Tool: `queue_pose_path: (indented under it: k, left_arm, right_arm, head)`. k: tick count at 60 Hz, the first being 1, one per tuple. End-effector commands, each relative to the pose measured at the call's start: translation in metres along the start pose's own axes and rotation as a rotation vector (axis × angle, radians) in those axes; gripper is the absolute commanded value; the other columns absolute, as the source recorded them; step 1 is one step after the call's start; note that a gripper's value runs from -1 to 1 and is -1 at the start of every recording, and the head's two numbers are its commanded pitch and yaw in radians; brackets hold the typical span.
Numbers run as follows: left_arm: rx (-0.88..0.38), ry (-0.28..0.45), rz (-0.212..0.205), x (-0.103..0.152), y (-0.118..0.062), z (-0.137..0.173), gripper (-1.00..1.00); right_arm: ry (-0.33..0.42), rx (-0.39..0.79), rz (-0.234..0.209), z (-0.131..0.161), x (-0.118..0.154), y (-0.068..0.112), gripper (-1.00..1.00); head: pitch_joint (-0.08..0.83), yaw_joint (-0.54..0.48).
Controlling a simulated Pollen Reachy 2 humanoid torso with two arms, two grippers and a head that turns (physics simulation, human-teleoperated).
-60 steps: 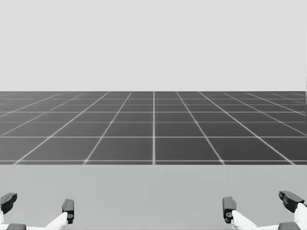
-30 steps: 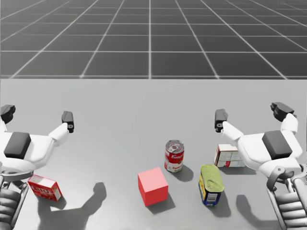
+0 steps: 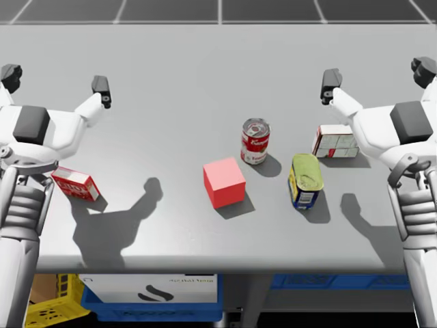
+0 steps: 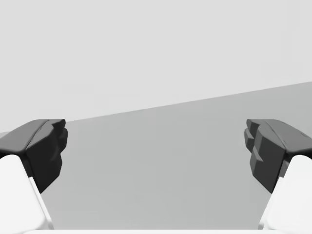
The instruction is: Find the red cube and pick it up.
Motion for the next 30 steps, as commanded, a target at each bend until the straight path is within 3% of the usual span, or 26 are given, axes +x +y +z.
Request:
queue_pose_path:
  k: [1,11,16,30]
  left_arm:
    - [-0.011,0.002,0.006,0.001,-0.001,0.001,-1.0]
    - [-0.067,0.001,0.01,0.02,-0.003,0.012,-1.0]
    - [-0.16,0.04,0.01,0.033,-0.007,0.023,-1.0]
    - [-0.69,0.198,0.013,0.047,-0.026,0.053,-1.0]
  right_arm:
    - [0.001,-0.002,0.0,0.0,0.0,0.0,-1.0]
    - [0.006,0.0,-0.008,-0.001,0.0,0.0,-1.0]
    - [0.007,0.001,-0.009,-0.002,0.0,0.001,-1.0]
    - [0.007,0.009,-0.01,-0.002,0.0,0.002,-1.0]
  head:
    - [0.738,0.0]
    - [0.731,0.0]
    - [0.728,0.0]
    - [0.727,-0.01]
